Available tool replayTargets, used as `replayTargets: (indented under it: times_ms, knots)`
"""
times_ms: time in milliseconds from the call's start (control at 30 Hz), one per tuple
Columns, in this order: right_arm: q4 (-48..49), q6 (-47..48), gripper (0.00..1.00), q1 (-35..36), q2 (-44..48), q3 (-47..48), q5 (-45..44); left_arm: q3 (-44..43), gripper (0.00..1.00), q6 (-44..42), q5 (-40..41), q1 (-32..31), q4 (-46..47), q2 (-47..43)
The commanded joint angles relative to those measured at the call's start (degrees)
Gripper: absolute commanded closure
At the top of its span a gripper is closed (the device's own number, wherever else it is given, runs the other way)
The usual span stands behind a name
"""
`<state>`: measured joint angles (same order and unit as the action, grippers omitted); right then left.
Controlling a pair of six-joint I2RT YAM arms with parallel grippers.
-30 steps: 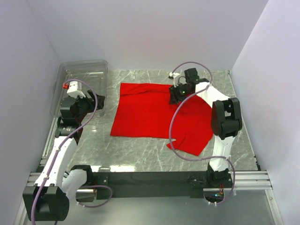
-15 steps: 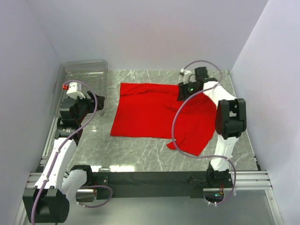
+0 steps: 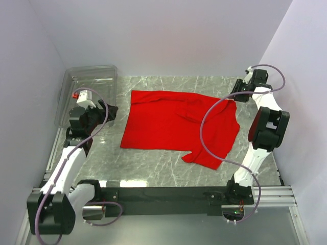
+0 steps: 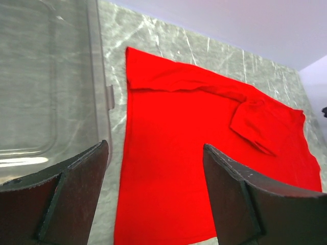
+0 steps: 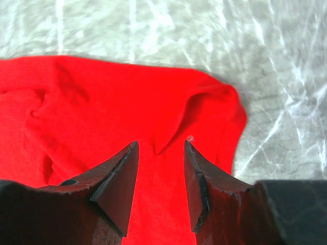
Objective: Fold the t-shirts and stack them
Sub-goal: Smooth out the T-shirt at the center of the board.
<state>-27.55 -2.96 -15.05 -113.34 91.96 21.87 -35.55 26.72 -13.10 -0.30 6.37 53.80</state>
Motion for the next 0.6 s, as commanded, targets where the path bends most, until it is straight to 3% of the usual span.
replayTargets:
  times_ms: [0,167,567]
  knots:
    - [0.4,-5.9,0.53,-1.6,-3.5,3.9,0.2,-0.3,0.2,2.2,-4.3,0.2,7.0,4.0]
    - [-3.5,-6.9,0.53,-1.7,-10.0,10.1,1.5,-1.4,0.2,3.2,-6.4,0.2,9.8,8.1]
    - [-4.4,-7.9,0.55,-0.7,-15.4,12.4,2.6,-3.6,0.2,3.7,-7.7,0.2,10.8,13.7]
